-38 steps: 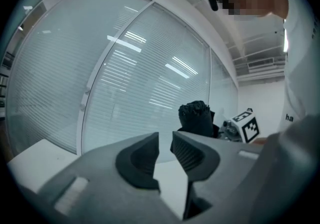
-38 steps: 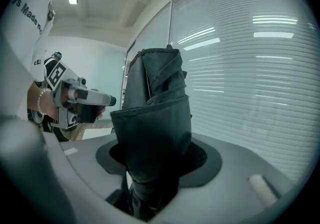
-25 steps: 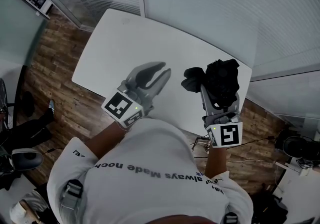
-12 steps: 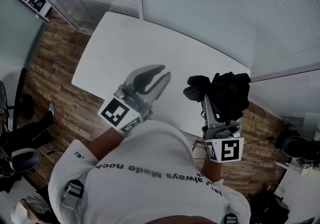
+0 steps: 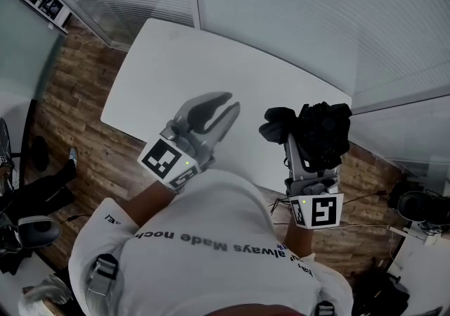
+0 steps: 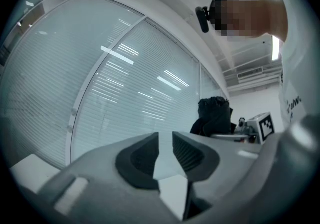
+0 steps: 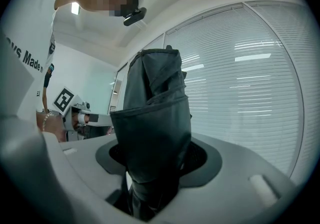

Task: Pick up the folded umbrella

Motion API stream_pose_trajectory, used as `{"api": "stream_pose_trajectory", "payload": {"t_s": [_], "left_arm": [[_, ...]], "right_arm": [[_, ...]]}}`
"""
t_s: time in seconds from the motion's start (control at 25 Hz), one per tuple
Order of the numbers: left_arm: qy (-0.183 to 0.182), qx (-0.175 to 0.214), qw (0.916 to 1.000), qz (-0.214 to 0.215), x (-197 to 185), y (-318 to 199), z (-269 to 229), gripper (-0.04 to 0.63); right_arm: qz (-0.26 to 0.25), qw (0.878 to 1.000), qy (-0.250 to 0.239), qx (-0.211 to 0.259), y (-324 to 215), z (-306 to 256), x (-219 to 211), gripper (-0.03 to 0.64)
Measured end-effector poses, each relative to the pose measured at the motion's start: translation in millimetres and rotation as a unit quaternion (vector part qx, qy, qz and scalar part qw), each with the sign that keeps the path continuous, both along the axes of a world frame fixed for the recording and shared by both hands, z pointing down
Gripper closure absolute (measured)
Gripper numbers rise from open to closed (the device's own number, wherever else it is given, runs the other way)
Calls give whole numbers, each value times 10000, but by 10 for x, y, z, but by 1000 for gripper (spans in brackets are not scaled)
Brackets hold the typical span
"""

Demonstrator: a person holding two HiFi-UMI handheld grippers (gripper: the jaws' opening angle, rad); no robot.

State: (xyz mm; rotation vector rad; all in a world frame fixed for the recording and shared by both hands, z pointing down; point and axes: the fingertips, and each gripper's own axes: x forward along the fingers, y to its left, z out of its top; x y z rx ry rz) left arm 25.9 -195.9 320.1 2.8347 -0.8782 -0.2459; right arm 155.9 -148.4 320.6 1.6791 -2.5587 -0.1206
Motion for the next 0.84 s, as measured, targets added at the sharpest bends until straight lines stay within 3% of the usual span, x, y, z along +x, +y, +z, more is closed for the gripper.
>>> {"api": "stream_pose_trajectory", "payload": {"t_s": [0.84], "left_arm": [[78, -73, 9999, -46, -56, -15, 18, 508]], "right_arm": [[17, 10000, -67, 17, 10, -53, -27, 377]]}}
